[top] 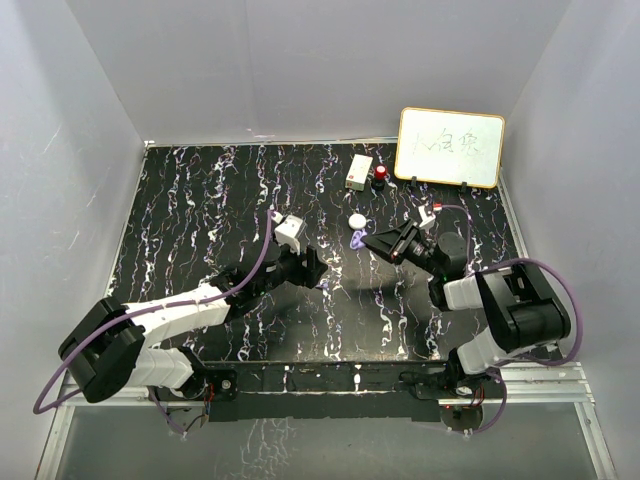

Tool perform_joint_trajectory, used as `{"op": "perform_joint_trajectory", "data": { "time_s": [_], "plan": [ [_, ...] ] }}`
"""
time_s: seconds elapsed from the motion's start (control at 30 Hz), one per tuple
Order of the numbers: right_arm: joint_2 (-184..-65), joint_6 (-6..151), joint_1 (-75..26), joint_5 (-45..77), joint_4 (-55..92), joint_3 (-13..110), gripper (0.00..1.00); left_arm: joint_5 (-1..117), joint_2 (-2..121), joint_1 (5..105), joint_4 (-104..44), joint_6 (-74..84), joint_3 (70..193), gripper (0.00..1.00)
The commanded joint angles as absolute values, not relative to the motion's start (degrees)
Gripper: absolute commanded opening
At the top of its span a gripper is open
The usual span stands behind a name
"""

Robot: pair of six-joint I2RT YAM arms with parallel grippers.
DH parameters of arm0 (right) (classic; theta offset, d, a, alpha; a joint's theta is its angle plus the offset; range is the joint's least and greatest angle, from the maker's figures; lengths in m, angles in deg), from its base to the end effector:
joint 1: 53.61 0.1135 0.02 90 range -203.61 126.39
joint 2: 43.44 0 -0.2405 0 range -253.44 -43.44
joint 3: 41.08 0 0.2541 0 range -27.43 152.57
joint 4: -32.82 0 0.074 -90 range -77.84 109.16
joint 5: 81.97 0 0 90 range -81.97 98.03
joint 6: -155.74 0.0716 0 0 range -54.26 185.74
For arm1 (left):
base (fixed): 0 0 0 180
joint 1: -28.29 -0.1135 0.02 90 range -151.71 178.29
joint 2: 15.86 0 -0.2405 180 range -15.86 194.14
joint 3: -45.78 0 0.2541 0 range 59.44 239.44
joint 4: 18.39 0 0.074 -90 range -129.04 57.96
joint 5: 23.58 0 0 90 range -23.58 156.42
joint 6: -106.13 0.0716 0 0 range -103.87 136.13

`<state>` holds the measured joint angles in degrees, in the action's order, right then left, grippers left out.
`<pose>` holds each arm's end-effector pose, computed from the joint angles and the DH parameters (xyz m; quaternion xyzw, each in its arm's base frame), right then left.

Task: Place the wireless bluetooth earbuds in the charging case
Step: Pick up the earbud from the center of the board.

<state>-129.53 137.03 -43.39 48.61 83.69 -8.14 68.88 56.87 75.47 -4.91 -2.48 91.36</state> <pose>0.2715 0.0963 0.1450 0.1366 0.7046 0.6137 0.3291 0.2171 -0.2298 0.1928 0.1811 0.7650 -0.3213 0.5279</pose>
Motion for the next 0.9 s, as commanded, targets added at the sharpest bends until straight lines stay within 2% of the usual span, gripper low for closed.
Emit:
{"op": "perform_joint_trajectory", "data": {
  "time_s": [0.0,0.17,0.87],
  "plan": [
    [-134.2,145.2,-43.9,49.9,100.2,-10.6,0.00,69.5,55.1,75.8,-5.4,-1.7,91.7,0.63],
    [-140.0,151.4,-44.0,49.3,112.9,-12.4,0.00,70.0,54.5,75.8,-6.0,-0.9,91.7,0.64],
    [-139.3,150.0,-44.4,48.2,111.8,-12.9,0.00,69.2,55.5,76.5,-5.4,-0.4,91.5,0.64]
  ]
}}
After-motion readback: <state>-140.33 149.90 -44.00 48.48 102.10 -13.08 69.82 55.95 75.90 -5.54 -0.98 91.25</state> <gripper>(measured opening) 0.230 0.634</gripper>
